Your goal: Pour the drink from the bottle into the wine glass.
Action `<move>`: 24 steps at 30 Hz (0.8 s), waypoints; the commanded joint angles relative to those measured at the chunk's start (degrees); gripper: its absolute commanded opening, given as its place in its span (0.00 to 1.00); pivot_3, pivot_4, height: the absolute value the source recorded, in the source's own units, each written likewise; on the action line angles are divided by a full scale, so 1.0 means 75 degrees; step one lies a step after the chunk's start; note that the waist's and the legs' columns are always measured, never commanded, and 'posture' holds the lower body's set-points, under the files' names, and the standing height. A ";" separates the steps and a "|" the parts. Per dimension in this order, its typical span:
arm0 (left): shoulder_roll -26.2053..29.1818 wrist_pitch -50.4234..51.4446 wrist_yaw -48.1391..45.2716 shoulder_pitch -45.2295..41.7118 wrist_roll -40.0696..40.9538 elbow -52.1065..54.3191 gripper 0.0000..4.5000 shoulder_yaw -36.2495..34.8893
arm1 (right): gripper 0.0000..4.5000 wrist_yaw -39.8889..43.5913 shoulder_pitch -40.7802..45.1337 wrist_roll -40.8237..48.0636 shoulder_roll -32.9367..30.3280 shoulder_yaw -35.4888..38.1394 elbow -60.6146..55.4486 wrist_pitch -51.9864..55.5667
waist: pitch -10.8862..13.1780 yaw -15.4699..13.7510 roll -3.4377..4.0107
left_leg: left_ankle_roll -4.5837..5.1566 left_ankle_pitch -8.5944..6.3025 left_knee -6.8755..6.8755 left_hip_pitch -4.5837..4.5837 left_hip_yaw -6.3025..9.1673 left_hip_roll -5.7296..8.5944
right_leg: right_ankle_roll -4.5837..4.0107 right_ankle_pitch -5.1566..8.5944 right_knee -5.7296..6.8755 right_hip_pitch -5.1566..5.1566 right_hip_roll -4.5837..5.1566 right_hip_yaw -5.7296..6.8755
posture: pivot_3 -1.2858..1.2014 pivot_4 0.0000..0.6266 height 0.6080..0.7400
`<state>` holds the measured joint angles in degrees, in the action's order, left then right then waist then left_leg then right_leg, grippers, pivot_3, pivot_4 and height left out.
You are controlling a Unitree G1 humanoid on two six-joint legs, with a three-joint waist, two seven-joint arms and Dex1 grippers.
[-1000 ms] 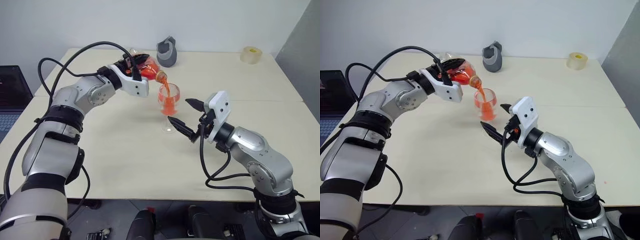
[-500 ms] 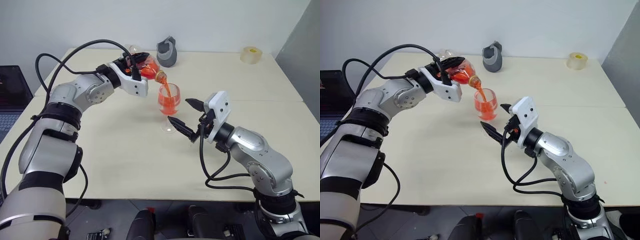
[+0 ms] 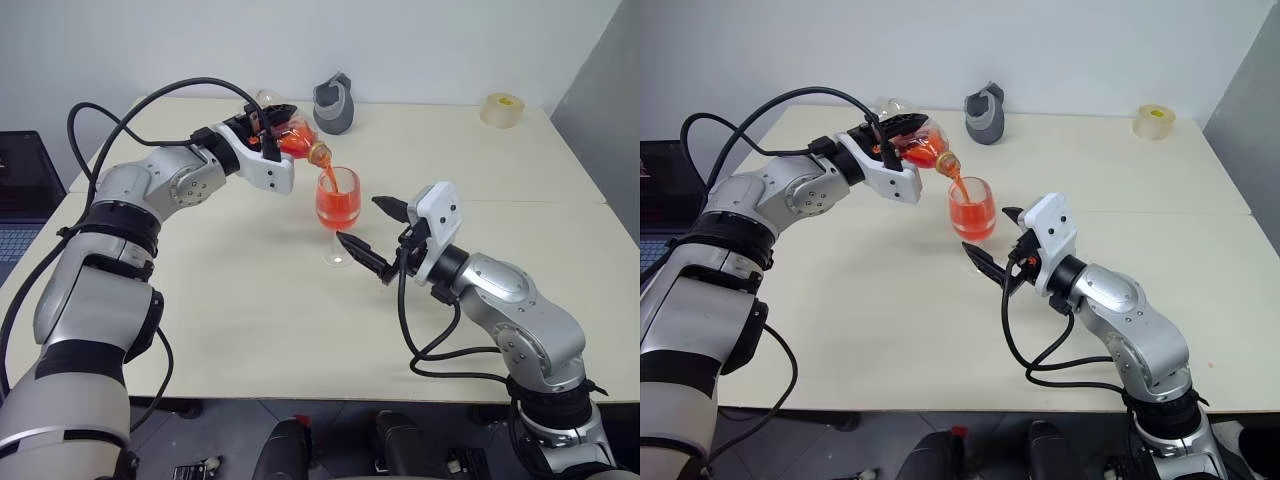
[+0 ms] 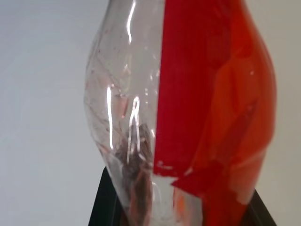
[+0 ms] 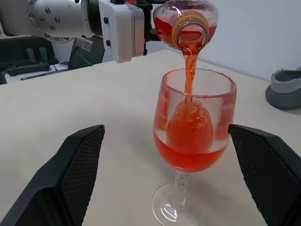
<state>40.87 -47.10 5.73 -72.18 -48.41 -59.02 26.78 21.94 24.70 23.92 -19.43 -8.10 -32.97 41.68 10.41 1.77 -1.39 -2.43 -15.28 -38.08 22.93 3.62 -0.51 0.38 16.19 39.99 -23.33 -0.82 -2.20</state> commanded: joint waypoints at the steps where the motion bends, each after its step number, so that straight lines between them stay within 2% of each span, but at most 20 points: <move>1: 0.0138 -0.0054 0.0176 -0.0312 0.0095 0.0037 0.20 -0.0095 | 1.00 -0.0010 0.0077 -0.0022 0.0050 0.0028 -0.0253 -0.0139 | 0.0000 0.0000 0.0000 | 0.0000 0.0000 0.0000 0.0000 0.0000 0.0000 | 0.0000 0.0000 0.0000 0.0000 0.0000 0.0000 | 0.52 0.24 1.00; 7: 0.0116 -0.0034 0.0108 -0.0309 0.0153 0.0003 0.20 -0.0120 | 1.00 0.0022 0.0066 -0.0053 0.0053 0.0016 -0.0253 -0.0154 | 0.0000 0.0000 0.0000 | 0.0000 0.0000 0.0000 0.0000 0.0000 0.0000 | 0.0000 0.0000 0.0001 0.0000 0.0000 0.0000 | 0.52 0.24 1.00; 13: -0.0074 -0.0007 -0.0376 -0.0114 0.0728 0.0093 0.20 -0.0351 | 1.00 0.0050 0.0074 -0.0090 0.0059 -0.0007 -0.0228 -0.0191 | 0.0000 0.0000 0.0000 | 0.0000 0.0000 -0.0001 0.0000 0.0000 0.0001 | 0.0000 0.0000 0.0001 0.0000 0.0000 0.0001 | 0.52 0.24 1.00; 20: -0.0262 0.0053 -0.1138 0.0290 0.1661 0.0642 0.20 -0.0710 | 1.00 0.0134 0.0068 -0.0201 0.0019 -0.0097 -0.0231 -0.0337 | 0.0000 0.0005 0.0000 | 0.0000 0.0000 -0.0003 -0.0001 -0.0002 -0.0001 | 0.0000 0.0000 0.0003 0.0000 0.0001 -0.0001 | 0.52 0.24 1.00; 24: -0.0462 0.0223 -0.1905 0.0713 0.2597 0.1075 0.20 -0.1119 | 1.00 0.0285 0.0034 -0.0352 -0.0077 -0.0237 -0.0212 -0.0538 | 0.0000 0.0004 0.0000 | -0.0001 0.0000 -0.0004 -0.0001 -0.0002 -0.0002 | -0.0001 0.0000 0.0004 0.0000 0.0001 -0.0003 | 0.52 0.24 1.00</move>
<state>37.58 -46.29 -7.05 -66.66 -32.76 -53.75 21.46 23.37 24.70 21.46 -19.94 -9.84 -32.95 39.38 10.40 1.80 -1.39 -2.43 -15.28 -38.11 22.93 3.61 -0.52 0.37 16.18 40.02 -23.33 -0.82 -2.22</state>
